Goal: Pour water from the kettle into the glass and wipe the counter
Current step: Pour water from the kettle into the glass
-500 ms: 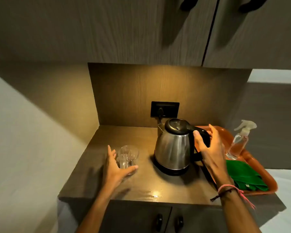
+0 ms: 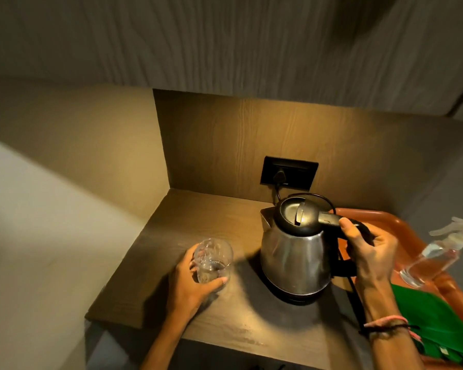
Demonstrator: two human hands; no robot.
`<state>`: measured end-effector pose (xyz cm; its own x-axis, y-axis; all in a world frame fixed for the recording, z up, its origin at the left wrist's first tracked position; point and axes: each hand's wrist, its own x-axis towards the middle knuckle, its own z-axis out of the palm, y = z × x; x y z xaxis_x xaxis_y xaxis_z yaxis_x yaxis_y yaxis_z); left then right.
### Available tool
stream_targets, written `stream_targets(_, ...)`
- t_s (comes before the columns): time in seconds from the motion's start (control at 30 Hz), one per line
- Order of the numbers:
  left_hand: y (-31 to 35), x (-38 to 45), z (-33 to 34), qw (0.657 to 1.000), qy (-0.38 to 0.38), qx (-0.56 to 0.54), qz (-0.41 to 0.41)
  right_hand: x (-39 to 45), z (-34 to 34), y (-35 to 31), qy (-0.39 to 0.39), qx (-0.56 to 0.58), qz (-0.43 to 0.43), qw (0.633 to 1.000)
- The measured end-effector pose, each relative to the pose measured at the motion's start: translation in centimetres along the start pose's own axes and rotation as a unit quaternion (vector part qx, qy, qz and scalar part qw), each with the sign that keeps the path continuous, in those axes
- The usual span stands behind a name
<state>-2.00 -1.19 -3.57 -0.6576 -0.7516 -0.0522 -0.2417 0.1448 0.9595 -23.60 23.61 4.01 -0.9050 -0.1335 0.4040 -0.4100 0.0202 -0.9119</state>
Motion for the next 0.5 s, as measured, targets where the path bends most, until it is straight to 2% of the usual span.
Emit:
stream_targets(0.27,0.6,0.1,-0.6,1.0,0.004,0.027,0.014,-0.1,3.1,-6.4,-0.093,-0.07,-0.072,0.991)
stream_targets(0.4,1.1,0.1,-1.0,0.999,-0.004,0.048,0.02,-0.2,4.5,-7.9,-0.158,-0.089,-0.107,0.978)
stream_targets(0.5,1.2,-0.1,-1.1,0.997,-0.015,0.064,0.027,0.0,4.9,-8.4,-0.177,-0.113,-0.138,0.968)
